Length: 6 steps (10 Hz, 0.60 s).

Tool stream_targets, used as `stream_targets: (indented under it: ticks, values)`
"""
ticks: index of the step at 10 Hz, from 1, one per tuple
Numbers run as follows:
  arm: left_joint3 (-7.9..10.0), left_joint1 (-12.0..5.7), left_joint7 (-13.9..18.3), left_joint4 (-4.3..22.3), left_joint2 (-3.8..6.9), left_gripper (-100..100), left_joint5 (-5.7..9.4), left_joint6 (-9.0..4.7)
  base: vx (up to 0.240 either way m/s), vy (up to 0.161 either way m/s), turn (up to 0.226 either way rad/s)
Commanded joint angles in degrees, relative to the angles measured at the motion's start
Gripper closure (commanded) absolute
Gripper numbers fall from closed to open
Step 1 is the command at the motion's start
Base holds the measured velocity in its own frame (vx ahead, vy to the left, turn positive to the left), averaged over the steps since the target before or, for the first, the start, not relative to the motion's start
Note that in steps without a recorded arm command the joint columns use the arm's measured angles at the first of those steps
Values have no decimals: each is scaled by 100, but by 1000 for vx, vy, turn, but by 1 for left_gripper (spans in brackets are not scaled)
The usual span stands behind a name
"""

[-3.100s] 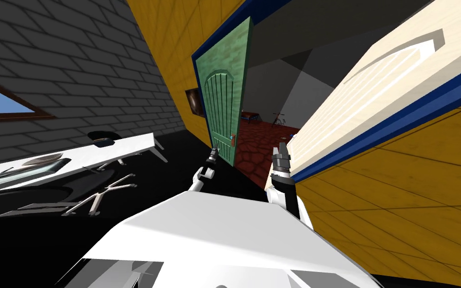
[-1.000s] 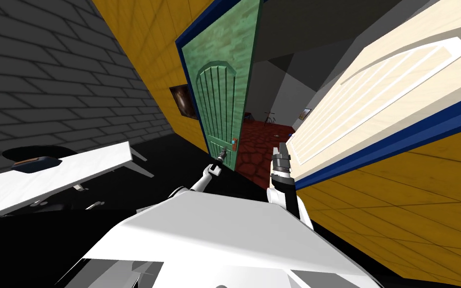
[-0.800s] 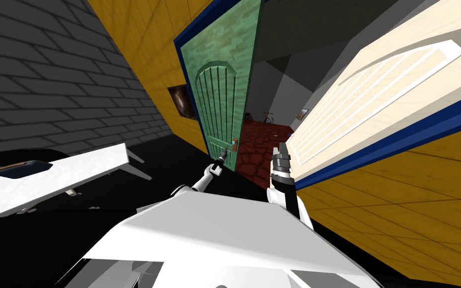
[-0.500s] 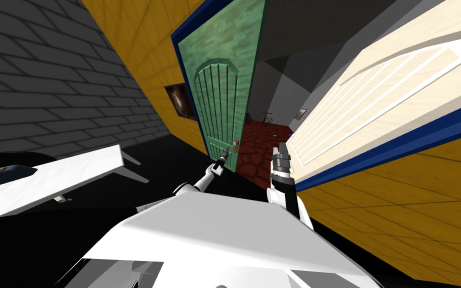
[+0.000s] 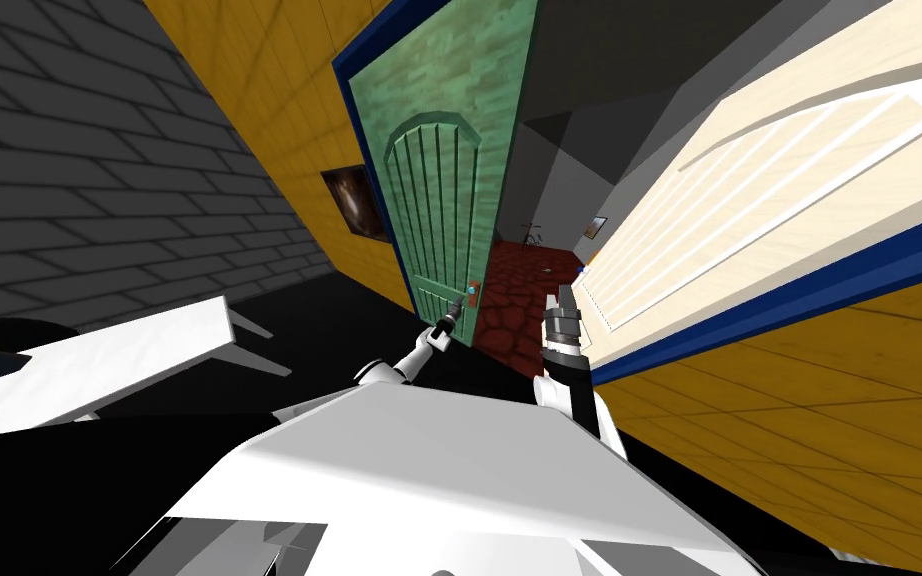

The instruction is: Push the door open

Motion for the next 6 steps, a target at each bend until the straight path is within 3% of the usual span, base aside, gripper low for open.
stream_targets:
  ticks: [1, 2, 3, 4, 6]
  values:
    - [-11, -106, 25, 177, -50, -100, -6, -21, 53, 58, -34]
    - [-26, -176, 43, 293, -105, -100, -16, -21, 54, 72, -49]
    - [-13, -131, 20, 248, -83, -100, -11, -44, 25, 37, -15]
    - [3, -144, 18, 271, 113, -100, -6, -50, 90, -27, -24]
    - [26, -152, 11, 282, 251, -100, 3, -51, 190, -85, -25]
